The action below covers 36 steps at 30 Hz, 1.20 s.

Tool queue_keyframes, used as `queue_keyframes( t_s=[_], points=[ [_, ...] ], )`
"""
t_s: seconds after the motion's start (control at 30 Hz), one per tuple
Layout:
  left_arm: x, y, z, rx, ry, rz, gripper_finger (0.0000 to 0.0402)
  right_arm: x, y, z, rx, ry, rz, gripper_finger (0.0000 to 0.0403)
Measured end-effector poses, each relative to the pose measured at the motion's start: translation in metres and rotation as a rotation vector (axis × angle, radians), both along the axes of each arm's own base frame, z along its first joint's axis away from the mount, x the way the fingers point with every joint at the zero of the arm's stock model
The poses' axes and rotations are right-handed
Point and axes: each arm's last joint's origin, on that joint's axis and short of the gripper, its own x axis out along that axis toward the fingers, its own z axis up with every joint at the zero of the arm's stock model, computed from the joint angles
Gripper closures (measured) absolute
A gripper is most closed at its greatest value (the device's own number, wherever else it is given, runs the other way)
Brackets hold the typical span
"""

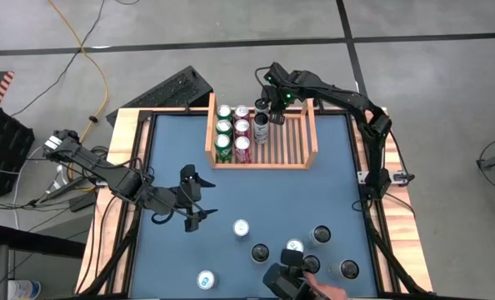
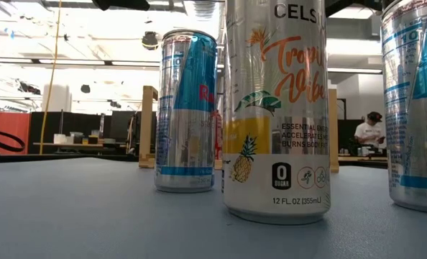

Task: Place canned beverage on shelf
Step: Put the bottom right white and blue can aligned with the white and blue soda on the shelf

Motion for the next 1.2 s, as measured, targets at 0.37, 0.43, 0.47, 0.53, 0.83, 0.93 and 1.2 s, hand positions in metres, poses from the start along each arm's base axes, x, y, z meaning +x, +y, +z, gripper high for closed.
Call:
queue_keyframes(
  t_s=[0.37,0.43,0.47,0.53,0.83,0.93,1.2],
  points=[
    [0.000,0.000,0.000,-0.009,-0.002,0.001,0.0060,-0.018,0.021,0.028,0.043,0.023,-0.034,0.0306],
    [0.000,0.000,0.000,-0.009,-0.002,0.001,0.0060,-0.027,0.035,0.044,0.063,0.012,-0.064,0.0306],
    [0.000,0.000,0.000,-0.008,-0.002,0.001,0.0060,-0.032,0.043,0.053,0.081,0.002,-0.085,0.0306],
    [0.000,0.000,0.000,-0.009,-0.001,0.001,0.0060,-0.043,0.064,0.069,0.153,-0.006,-0.112,0.0306],
    [0.000,0.000,0.000,-0.008,-0.002,0.000,0.0060,-0.066,0.185,0.125,0.455,-0.109,0.003,0.0306],
    [0.000,0.000,0.000,-0.010,-0.001,-0.004,0.0060,-0.074,0.225,0.131,0.426,-0.059,-0.044,0.0306],
    [0.000,-0.001,0.000,0.004,0.010,-0.043,0.0060,-0.091,0.325,0.113,0.426,0.048,-0.239,0.0287]
  ],
)
